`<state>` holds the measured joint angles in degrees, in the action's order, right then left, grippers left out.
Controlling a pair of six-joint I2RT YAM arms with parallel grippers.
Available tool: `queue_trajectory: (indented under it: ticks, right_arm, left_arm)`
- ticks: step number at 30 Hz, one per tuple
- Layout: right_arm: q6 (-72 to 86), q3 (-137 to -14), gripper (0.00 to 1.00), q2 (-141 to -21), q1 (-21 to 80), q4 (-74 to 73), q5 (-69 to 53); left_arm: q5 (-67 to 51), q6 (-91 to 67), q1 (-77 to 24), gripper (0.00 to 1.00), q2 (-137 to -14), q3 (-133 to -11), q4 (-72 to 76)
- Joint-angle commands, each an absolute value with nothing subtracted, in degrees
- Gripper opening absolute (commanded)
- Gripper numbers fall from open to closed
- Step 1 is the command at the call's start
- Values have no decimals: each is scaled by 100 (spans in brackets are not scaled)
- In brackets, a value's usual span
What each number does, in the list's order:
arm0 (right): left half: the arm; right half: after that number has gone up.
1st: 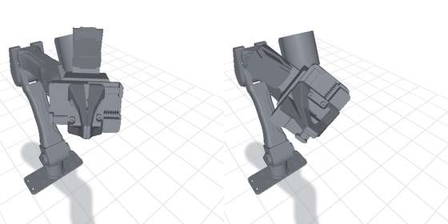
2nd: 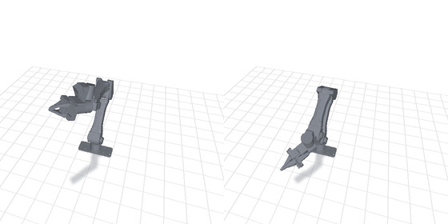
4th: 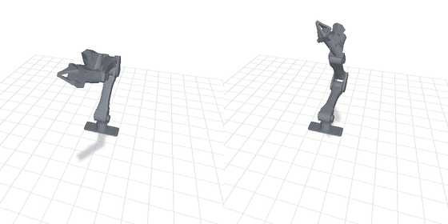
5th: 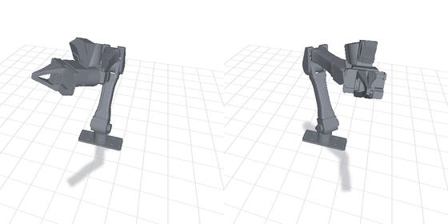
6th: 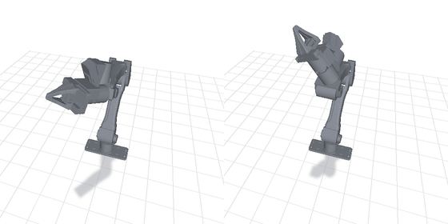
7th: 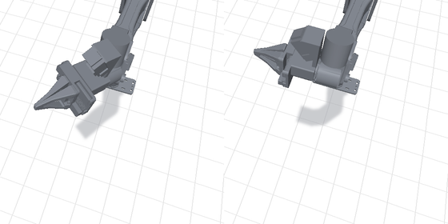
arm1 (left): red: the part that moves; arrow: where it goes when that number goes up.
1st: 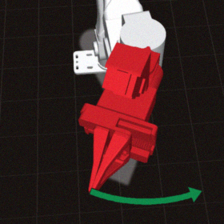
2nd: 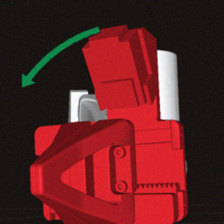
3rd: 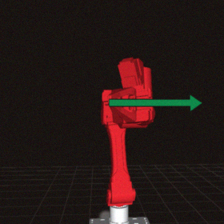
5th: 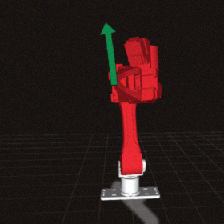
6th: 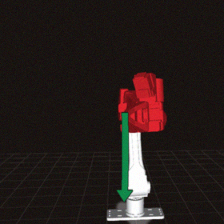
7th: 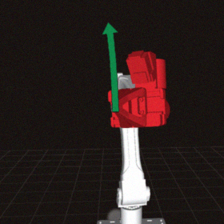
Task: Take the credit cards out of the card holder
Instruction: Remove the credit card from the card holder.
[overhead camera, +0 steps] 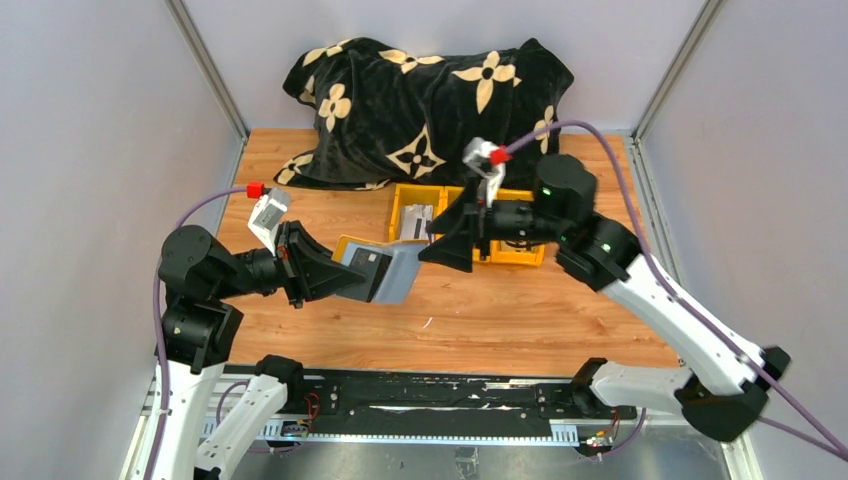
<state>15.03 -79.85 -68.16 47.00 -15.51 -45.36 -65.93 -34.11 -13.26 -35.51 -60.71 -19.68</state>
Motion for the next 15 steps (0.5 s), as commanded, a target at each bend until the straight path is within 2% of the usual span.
queue_trajectory:
  ticks: [1, 5, 10, 15]
  right_arm:
    - [2311, -7309, 68, -5756, 4623, -161, -2588]
    - [3299, -6802, 68, -5606, 4718, 833, -2999]
    - [4136, -6348, 68, -5965, 5421, 2154, -3201]
    - [4180, -6451, 68, -6448, 5770, 2336, -3273]
  left_arm:
    - [-5556, -3339, -1328, 0, -3451, -6033, -1817]
    - [-5043, -3246, -1326, 0, -3437, -6024, -1890]
    - [-5014, -3564, -1327, 0, -3414, -5892, -1570]
    - [-5090, -3753, -1332, 0, -3399, -5891, -1440]
